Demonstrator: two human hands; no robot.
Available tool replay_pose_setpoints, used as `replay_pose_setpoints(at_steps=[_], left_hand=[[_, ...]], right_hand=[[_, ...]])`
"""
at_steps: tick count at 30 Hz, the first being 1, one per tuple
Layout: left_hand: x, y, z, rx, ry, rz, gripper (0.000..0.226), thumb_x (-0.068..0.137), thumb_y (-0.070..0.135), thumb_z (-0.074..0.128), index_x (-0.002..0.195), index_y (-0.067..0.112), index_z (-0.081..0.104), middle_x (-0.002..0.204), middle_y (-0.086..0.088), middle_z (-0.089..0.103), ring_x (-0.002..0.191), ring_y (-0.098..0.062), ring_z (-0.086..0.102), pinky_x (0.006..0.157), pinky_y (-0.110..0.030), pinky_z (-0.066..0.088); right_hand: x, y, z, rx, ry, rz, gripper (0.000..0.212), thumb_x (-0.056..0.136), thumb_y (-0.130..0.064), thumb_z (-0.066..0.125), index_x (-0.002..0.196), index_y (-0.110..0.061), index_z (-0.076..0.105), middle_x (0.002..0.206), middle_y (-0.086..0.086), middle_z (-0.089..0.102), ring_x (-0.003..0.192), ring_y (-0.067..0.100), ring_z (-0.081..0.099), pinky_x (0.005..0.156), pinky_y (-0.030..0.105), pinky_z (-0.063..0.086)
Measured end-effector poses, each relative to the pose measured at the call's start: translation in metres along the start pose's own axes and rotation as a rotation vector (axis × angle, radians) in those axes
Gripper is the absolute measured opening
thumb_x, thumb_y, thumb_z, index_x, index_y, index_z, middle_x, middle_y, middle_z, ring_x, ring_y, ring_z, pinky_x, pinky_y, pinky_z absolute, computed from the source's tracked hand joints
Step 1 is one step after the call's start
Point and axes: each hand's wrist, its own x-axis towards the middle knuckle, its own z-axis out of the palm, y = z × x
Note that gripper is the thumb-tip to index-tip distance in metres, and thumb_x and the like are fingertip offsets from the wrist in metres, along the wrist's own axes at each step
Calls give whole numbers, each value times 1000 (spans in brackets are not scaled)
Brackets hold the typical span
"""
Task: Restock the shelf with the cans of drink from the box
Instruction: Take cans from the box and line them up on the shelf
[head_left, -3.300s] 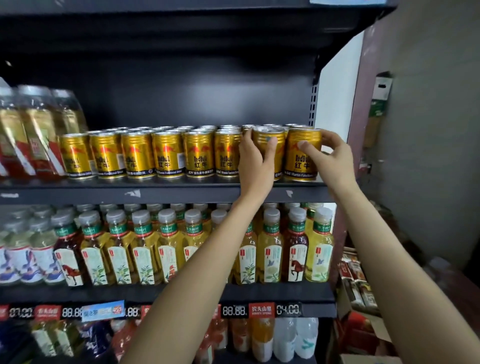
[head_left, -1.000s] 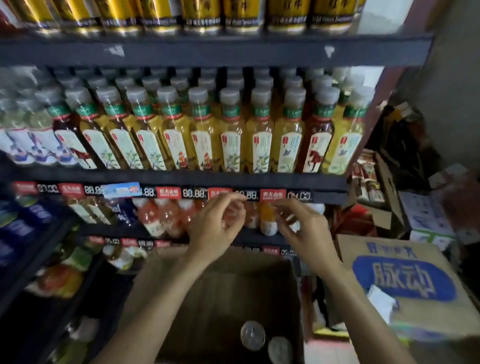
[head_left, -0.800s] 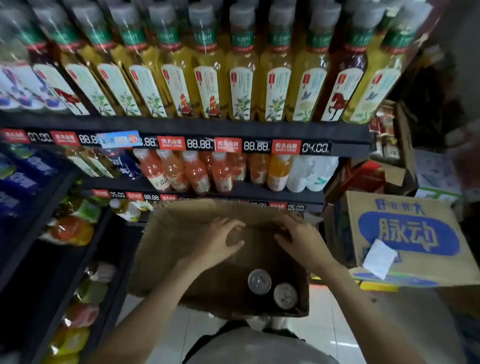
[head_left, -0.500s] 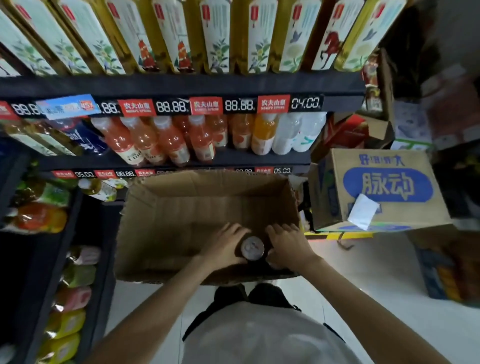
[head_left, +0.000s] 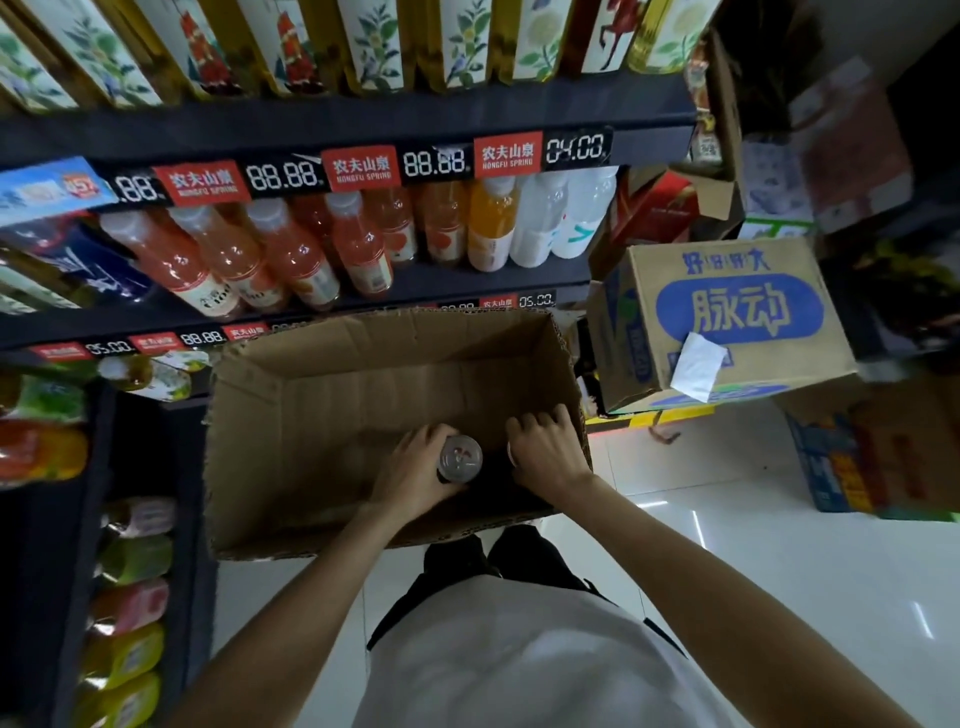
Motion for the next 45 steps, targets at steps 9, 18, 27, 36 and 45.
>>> replay_pose_setpoints(at_steps=[9, 18, 27, 36, 45], left_hand=[[-3, 3, -18, -474, 90, -141, 48, 67, 21, 84, 98, 26, 48, 94, 11, 58, 88, -9, 58, 73, -26, 47], [-17, 56, -137, -1020, 408, -69, 72, 48, 60, 74, 115, 37, 57, 114, 15, 57, 105, 1, 51, 88, -23, 43], [-14, 153, -232, -1101, 547, 142, 55, 53, 70, 71, 95, 35, 63, 96, 13, 67, 100, -11, 60, 73, -23, 45], [-12, 262, -321, -915, 751, 572, 18, 81, 35, 57, 98, 30, 59, 85, 29, 68, 83, 11, 62, 66, -6, 46], [12, 345, -387, -726, 1055, 738, 36, 79, 53, 55, 111, 38, 49, 106, 22, 59, 99, 11, 56, 86, -15, 49]], right_hand=[[-5, 17, -22, 290, -6, 116, 59, 79, -28, 69, 130, -21, 41, 119, 10, 55, 108, 30, 56, 83, 38, 48], [-45, 57, -124, 1739, 430, 156, 60, 71, -12, 78, 121, -26, 47, 112, -9, 55, 100, 9, 58, 70, 18, 53], [-50, 100, -213, 1878, 566, -10, 55, 59, -43, 76, 110, -31, 57, 115, 4, 63, 107, 23, 61, 91, 41, 51], [-92, 169, -330, 1596, 866, -313, 54, 59, -32, 84, 107, -25, 62, 88, -14, 74, 86, 2, 67, 68, 13, 51], [-94, 237, -446, 1463, 1168, -479, 42, 77, -16, 72, 117, -17, 59, 102, -4, 69, 92, 3, 65, 76, 15, 51]])
